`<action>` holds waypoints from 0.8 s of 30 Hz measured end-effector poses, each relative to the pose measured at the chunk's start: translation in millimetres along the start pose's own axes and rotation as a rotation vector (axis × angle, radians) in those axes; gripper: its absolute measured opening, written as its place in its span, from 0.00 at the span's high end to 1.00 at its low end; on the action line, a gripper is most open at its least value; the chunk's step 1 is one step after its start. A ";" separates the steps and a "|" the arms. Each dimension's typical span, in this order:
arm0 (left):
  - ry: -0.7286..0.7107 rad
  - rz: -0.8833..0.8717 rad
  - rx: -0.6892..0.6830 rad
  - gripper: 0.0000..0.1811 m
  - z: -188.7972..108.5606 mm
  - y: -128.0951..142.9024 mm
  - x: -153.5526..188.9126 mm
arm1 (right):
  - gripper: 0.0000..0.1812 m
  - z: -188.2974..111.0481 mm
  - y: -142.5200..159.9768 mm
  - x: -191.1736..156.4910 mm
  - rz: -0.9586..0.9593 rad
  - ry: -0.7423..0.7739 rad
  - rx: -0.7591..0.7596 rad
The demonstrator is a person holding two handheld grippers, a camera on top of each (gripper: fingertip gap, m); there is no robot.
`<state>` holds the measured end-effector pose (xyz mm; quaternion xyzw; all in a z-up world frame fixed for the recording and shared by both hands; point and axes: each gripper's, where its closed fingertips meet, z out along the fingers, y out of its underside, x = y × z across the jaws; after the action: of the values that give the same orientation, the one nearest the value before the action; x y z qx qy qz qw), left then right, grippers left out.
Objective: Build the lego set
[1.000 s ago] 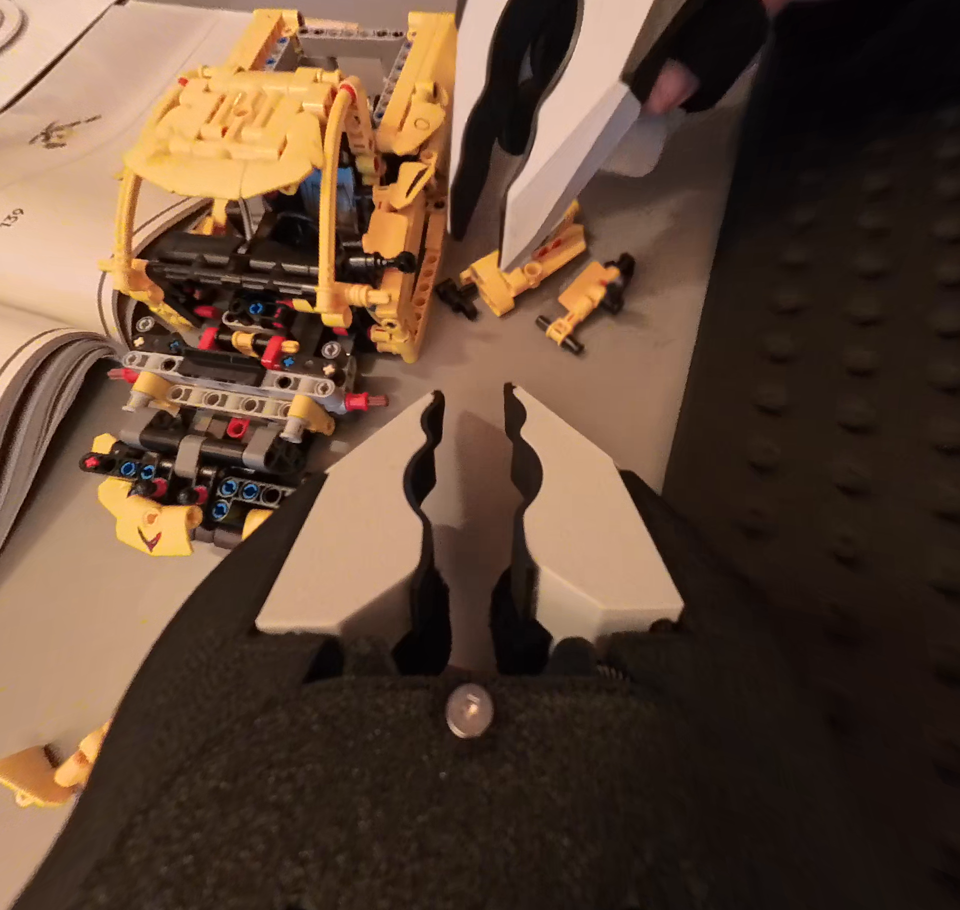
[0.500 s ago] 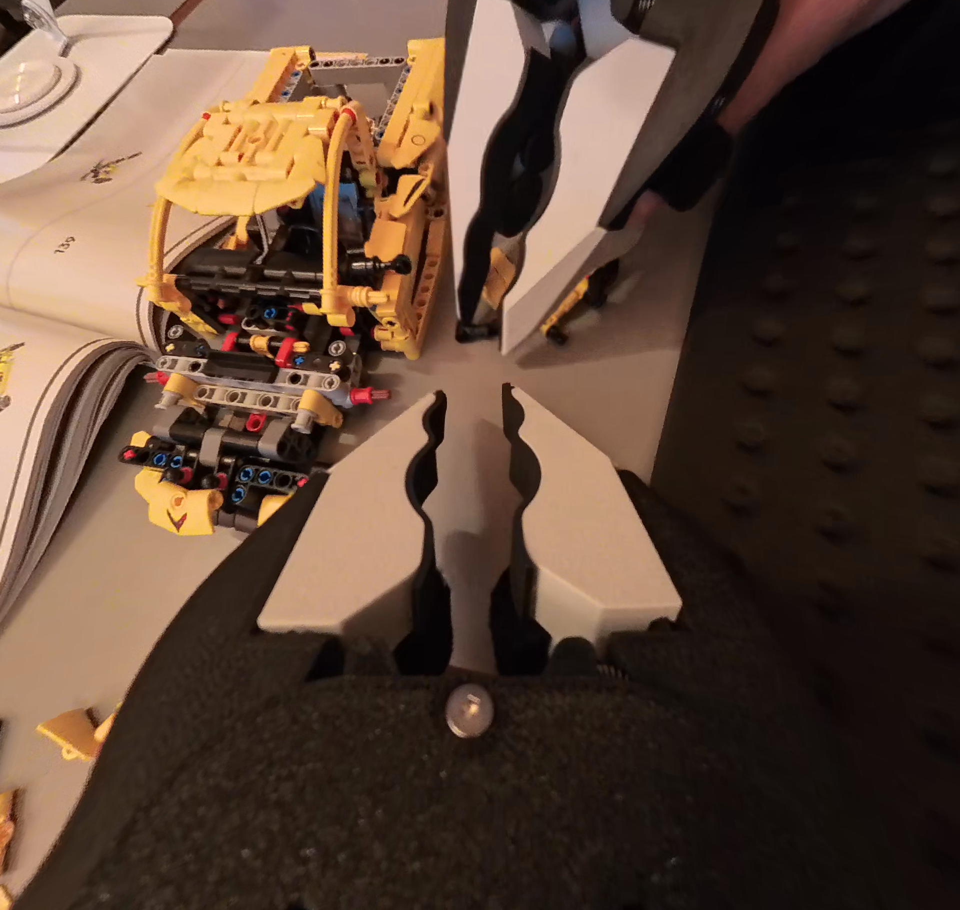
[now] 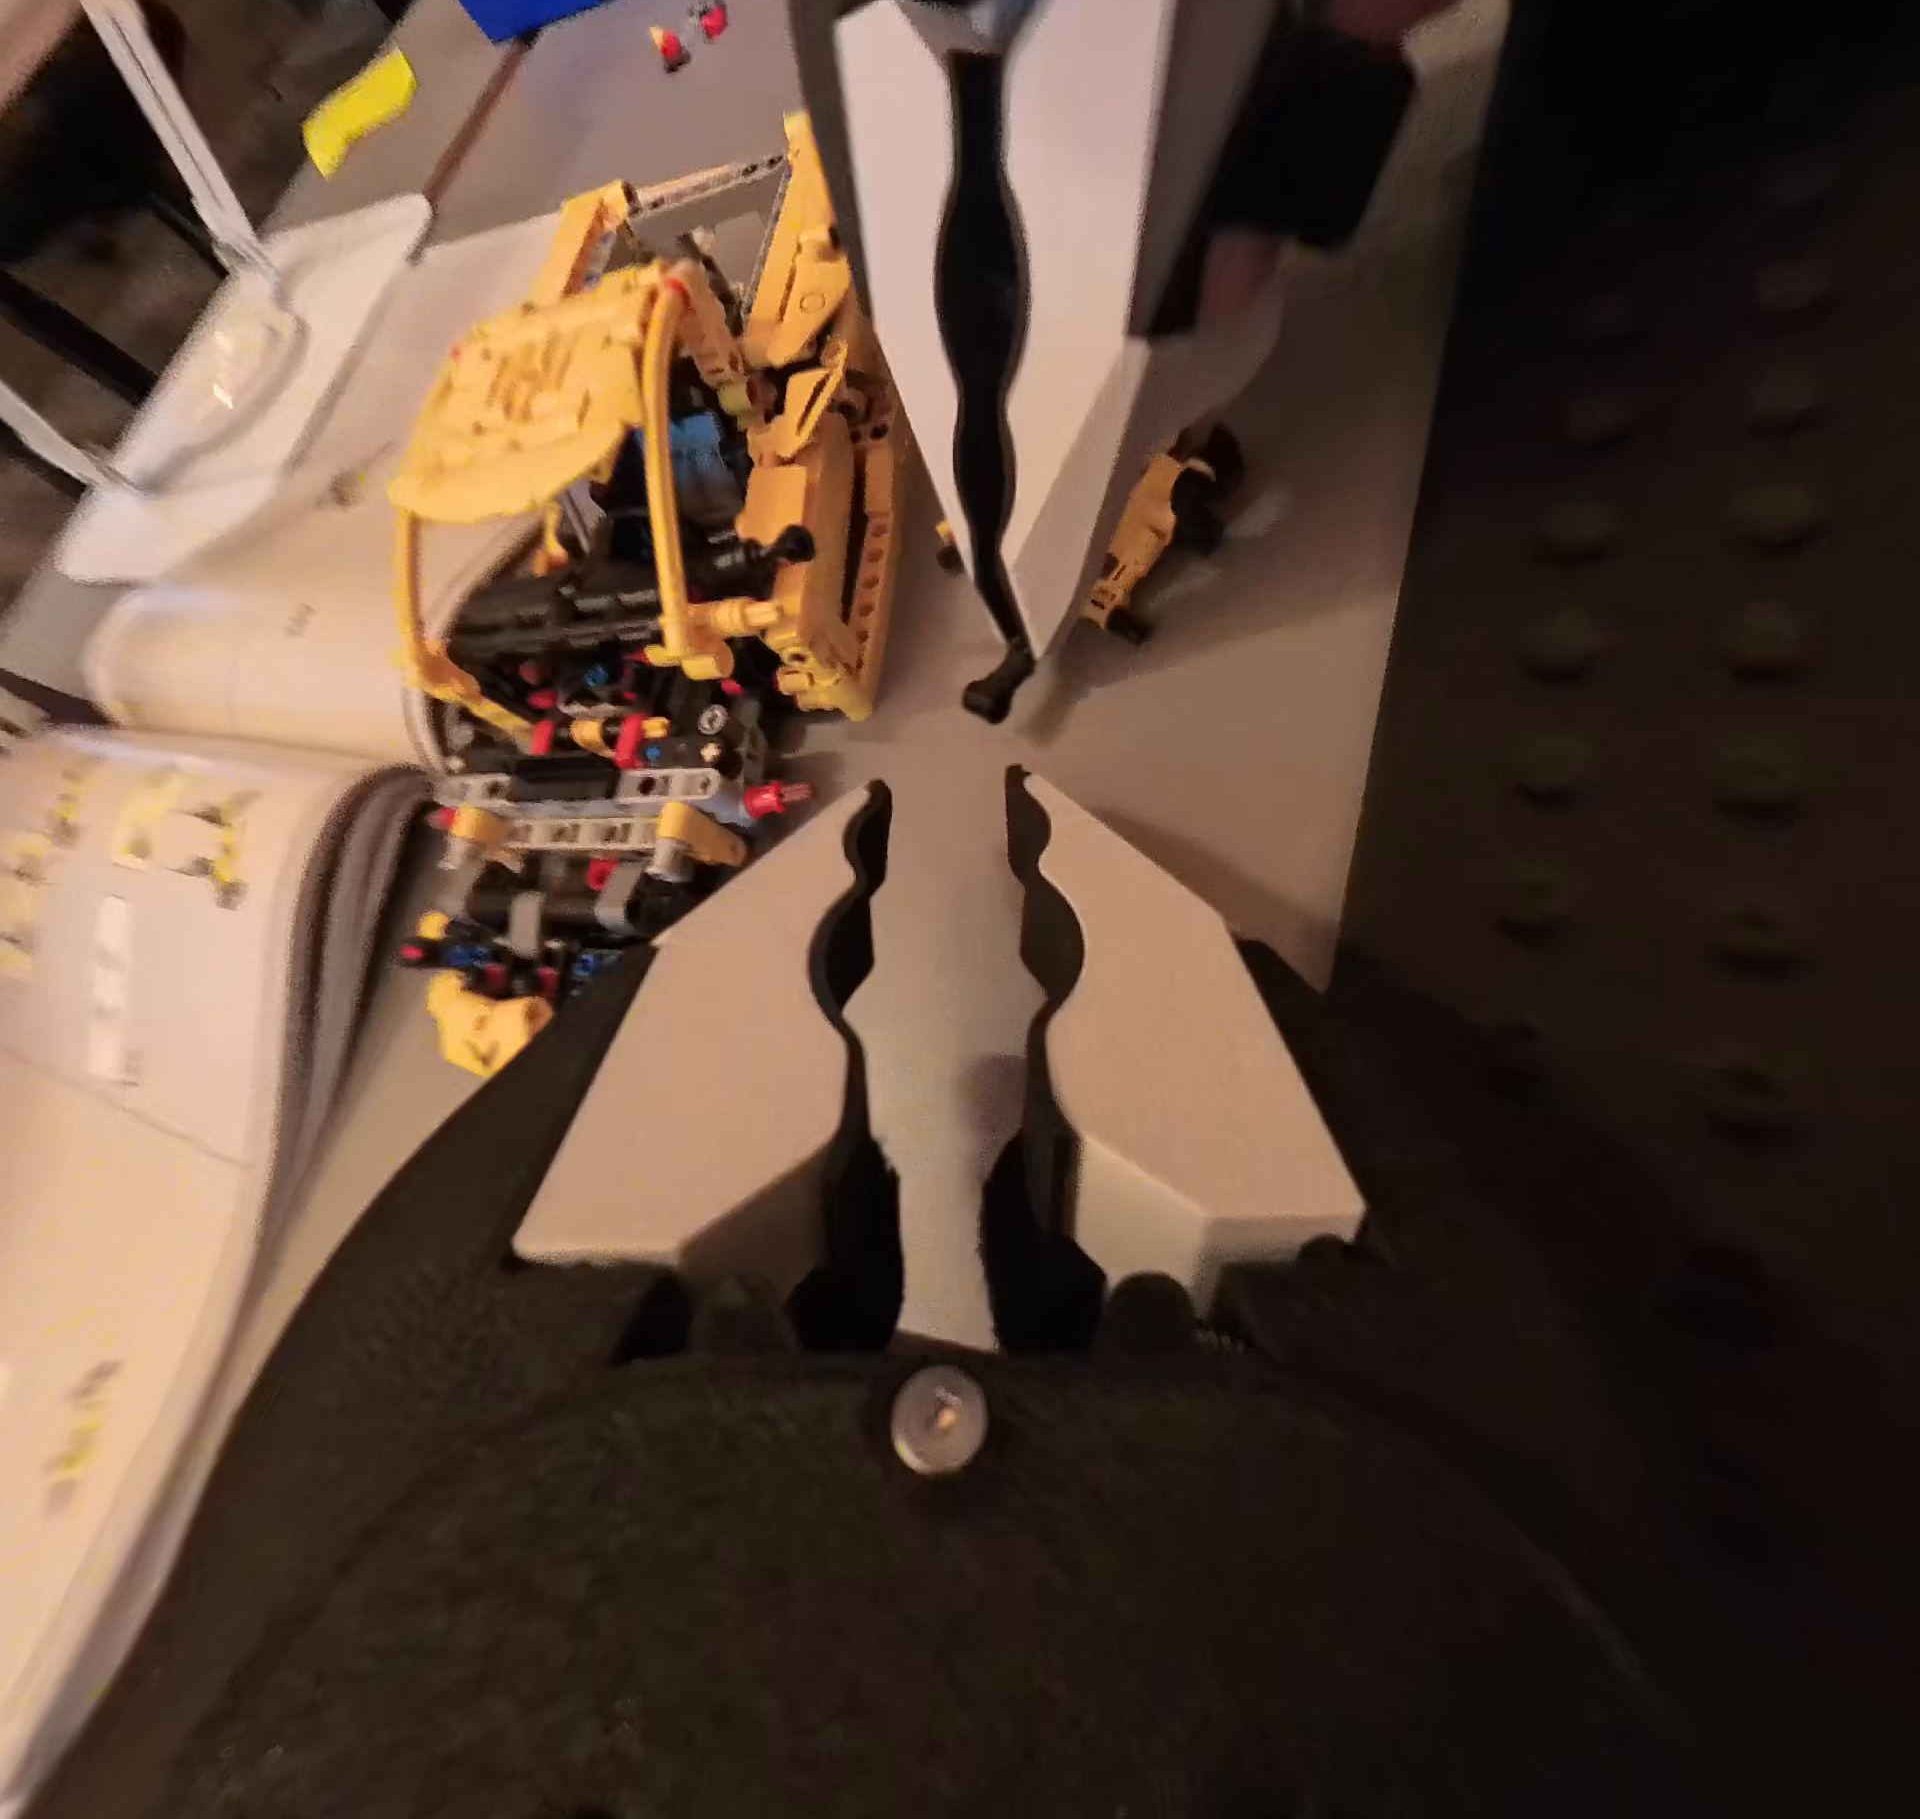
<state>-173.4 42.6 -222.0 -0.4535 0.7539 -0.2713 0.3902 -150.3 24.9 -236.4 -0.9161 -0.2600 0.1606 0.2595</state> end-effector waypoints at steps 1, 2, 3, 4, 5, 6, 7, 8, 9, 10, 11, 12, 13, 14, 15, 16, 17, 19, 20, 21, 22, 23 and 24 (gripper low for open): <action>-0.029 0.063 -0.002 0.88 -1.2 -0.4 -0.9 | 0.99 -4.0 -2.9 -2.8 0.020 -0.051 0.016; -0.056 0.119 -0.003 0.87 -2.0 -1.4 -1.2 | 0.99 -8.3 -6.1 -2.2 0.034 -0.078 0.032; -0.075 0.168 0.000 0.87 -3.0 -3.5 -0.6 | 0.99 -12.2 -9.0 -1.8 0.044 -0.104 0.040; -0.086 0.204 0.007 0.87 -3.7 -6.4 1.1 | 0.99 -15.6 -11.8 -1.8 0.055 -0.127 0.042; -0.099 0.231 0.015 0.87 -4.4 -9.5 1.8 | 0.99 -18.3 -14.8 -3.1 0.062 -0.150 0.044; -0.115 0.259 0.019 0.87 -5.0 -12.1 2.0 | 0.99 -20.3 -17.7 -7.5 0.057 -0.185 0.044; -0.123 0.280 0.025 0.87 -5.2 -14.4 3.1 | 0.99 -22.6 -22.1 -13.8 0.044 -0.225 0.057; -0.128 0.281 0.030 0.87 -5.1 -15.6 3.4 | 0.99 -24.5 -26.7 -15.2 0.028 -0.231 0.075; -0.132 0.253 0.031 0.87 -4.9 -15.4 1.5 | 0.99 -25.1 -30.2 -9.9 -0.004 -0.188 0.090; -0.126 0.202 0.045 0.87 -6.2 -16.5 -1.3 | 0.99 -25.5 -31.5 -3.8 -0.065 -0.129 0.097; -0.125 0.139 0.067 0.87 -9.4 -18.7 -6.7 | 0.99 -26.3 -32.3 1.2 -0.151 -0.066 0.105; -0.119 0.060 0.097 0.87 -13.6 -21.5 -12.8 | 0.99 -27.5 -34.6 4.7 -0.240 -0.004 0.129; -0.089 -0.041 0.134 0.87 -17.5 -24.3 -17.1 | 0.99 -28.8 -38.8 9.0 -0.299 0.064 0.166; -0.036 -0.153 0.168 0.87 -20.2 -25.6 -18.9 | 0.99 -29.3 -42.8 13.1 -0.320 0.115 0.201; 0.013 -0.257 0.195 0.87 -22.5 -26.3 -21.6 | 0.99 -28.5 -45.5 14.3 -0.322 0.129 0.231; 0.050 -0.338 0.225 0.87 -25.5 -27.7 -25.0 | 0.99 -27.2 -48.6 14.6 -0.301 0.127 0.270; 0.069 -0.397 0.256 0.87 -28.8 -29.6 -29.5 | 0.99 -25.8 -50.7 12.9 -0.275 0.109 0.304; 0.017 -0.414 0.277 0.87 -32.5 -27.6 -41.9 | 0.99 -27.0 -55.0 7.9 -0.266 0.095 0.339; -0.033 -0.368 0.263 0.87 -32.4 -24.8 -45.9 | 0.99 -29.6 -59.1 7.2 -0.275 0.108 0.368; -0.081 -0.309 0.239 0.87 -31.1 -21.7 -47.7 | 0.99 -30.7 -62.1 4.3 -0.266 0.090 0.393; -0.118 -0.248 0.208 0.87 -28.7 -19.2 -47.6 | 0.99 -29.4 -62.0 1.5 -0.233 0.050 0.393; -0.145 -0.186 0.179 0.87 -25.7 -17.3 -46.0 | 0.99 -27.1 -60.2 0.5 -0.187 0.009 0.378; -0.177 -0.121 0.144 0.87 -22.6 -14.4 -45.4 | 0.99 -25.3 -58.4 0.7 -0.147 -0.023 0.368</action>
<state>-172.6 78.1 -183.1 -0.4910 0.6663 -0.3067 0.4700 -161.9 57.9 -183.3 -0.8299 -0.2955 0.1966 0.4305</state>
